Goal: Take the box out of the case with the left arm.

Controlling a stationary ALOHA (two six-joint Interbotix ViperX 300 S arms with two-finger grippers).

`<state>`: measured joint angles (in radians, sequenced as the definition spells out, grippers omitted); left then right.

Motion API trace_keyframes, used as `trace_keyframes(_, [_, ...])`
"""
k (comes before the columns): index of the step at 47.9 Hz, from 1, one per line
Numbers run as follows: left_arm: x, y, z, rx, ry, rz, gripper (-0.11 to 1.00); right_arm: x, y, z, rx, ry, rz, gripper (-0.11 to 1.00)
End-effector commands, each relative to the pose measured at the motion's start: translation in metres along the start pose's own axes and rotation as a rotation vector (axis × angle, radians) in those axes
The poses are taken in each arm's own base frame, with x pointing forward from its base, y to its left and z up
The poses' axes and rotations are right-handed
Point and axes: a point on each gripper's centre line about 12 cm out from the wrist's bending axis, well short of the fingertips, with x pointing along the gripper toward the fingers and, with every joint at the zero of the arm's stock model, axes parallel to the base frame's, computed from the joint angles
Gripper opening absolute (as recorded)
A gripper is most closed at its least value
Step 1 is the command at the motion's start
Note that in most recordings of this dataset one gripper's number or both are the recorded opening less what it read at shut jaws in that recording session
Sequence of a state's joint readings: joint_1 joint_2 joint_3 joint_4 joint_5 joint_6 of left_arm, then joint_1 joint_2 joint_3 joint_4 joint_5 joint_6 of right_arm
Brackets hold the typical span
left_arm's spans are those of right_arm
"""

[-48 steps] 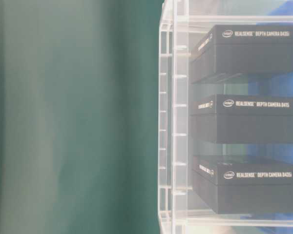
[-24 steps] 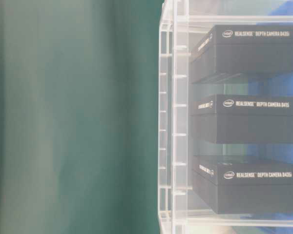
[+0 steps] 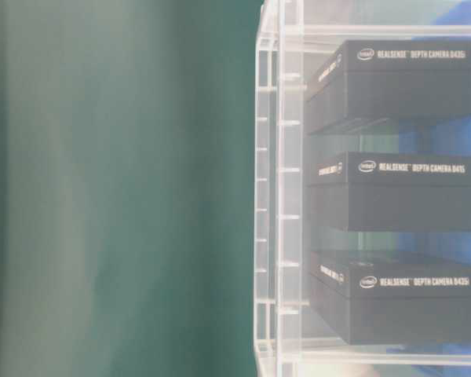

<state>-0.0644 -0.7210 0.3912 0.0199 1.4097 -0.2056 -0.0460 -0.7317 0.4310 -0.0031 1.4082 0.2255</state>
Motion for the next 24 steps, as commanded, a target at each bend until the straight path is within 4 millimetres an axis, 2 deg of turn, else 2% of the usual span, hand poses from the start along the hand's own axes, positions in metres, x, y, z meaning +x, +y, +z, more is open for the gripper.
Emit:
trace_keyframes(1, [-0.0049, -0.0014, 0.0009, 0.007, 0.051, 0.010, 0.00, -0.0038, -0.0014, -0.0027, 0.020, 0.096, -0.026, 0.00])
trace_keyframes(6, [-0.0025, -0.0014, 0.0007, 0.007, 0.084, 0.017, 0.00, -0.0008, -0.0023, -0.0067, 0.027, 0.175, -0.045, 0.00])
trace_keyframes(14, [-0.0007, -0.0021, 0.0022, -0.001, 0.092, 0.018, 0.00, -0.0006, -0.0023, -0.0068, 0.027, 0.183, -0.047, 0.00])
trace_keyframes(19, [-0.0008, -0.0005, 0.0023, -0.073, 0.095, 0.031, 0.00, -0.0010, -0.0026, -0.0071, 0.029, 0.182, -0.049, 0.00])
trace_keyframes(24, [-0.0008, 0.0024, 0.0018, -0.230, 0.096, 0.044, 0.00, -0.0010, -0.0027, -0.0071, 0.029, 0.182, -0.050, 0.00])
